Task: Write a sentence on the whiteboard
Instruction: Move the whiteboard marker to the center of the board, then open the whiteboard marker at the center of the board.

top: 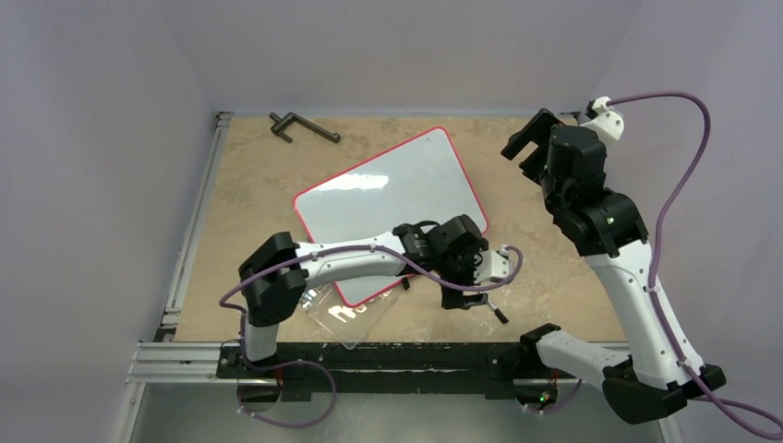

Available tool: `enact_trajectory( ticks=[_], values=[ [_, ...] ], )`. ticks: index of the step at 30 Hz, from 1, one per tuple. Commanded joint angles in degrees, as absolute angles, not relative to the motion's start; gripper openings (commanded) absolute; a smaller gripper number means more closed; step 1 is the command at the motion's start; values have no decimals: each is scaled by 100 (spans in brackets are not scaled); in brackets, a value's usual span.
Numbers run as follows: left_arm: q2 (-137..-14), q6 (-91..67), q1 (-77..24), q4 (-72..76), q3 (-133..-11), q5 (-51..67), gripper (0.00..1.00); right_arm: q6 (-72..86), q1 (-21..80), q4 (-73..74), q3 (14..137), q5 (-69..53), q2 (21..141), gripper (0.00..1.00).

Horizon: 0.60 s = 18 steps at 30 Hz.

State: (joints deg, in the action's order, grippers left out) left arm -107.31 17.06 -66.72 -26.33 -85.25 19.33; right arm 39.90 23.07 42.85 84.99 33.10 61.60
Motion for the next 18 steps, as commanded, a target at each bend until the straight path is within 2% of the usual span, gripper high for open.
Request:
enact_trajectory(
  ticks=[1,10,18],
  values=[
    [-11078,2794,-6864,-1835,-8804,1934,90,3617,2285,4098,8693,3016,5940,89],
    [-12161,3418,-7047,-1610,-9444,1901,82,3404,2291,4014,8624,2703,5703,89],
    [-12839,3665,-7049,-2126,-10171,1867,59,3312,2289,4025,8510,2391,5617,89]
  ],
)
